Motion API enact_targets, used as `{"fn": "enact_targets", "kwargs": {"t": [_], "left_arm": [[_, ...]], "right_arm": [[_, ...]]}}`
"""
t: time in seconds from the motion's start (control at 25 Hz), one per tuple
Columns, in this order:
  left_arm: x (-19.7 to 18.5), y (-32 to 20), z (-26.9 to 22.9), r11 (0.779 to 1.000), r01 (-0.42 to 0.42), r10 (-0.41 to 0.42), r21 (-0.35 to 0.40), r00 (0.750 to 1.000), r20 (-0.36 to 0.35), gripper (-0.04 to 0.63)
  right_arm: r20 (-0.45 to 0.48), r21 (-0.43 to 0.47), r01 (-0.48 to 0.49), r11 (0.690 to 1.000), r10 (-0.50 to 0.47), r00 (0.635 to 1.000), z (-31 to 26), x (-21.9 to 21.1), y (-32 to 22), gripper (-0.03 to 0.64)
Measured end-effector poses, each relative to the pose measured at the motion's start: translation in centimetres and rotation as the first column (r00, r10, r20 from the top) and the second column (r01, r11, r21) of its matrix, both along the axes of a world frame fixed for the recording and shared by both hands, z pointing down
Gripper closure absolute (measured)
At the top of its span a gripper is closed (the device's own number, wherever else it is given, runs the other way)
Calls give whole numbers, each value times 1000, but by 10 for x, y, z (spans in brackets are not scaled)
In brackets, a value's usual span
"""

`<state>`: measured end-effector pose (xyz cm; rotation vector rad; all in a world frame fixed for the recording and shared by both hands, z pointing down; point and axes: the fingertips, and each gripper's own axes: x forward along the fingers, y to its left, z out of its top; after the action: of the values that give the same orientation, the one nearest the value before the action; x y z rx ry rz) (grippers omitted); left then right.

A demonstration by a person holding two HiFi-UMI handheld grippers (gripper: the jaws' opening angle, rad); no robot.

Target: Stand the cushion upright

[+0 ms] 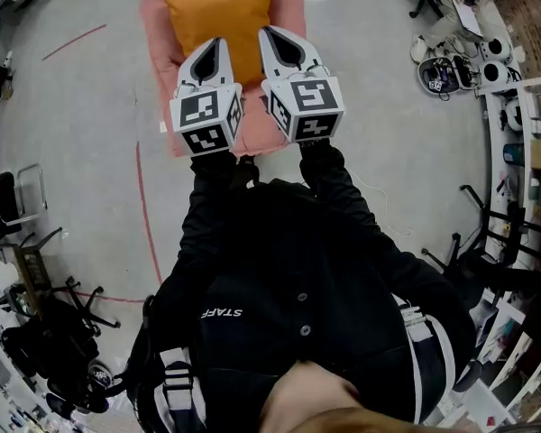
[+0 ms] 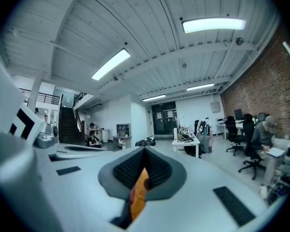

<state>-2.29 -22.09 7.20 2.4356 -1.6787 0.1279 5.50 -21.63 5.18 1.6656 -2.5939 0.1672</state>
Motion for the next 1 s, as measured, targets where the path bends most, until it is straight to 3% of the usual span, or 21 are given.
{"fn": "enact_targets", "kwargs": {"t": [1.0], "left_arm": [[-14,1,5,999,34,-34,-1,999,17,594]], "right_arm": [[-3,27,7,1000,-7,1000,0,-4,0,603]]}}
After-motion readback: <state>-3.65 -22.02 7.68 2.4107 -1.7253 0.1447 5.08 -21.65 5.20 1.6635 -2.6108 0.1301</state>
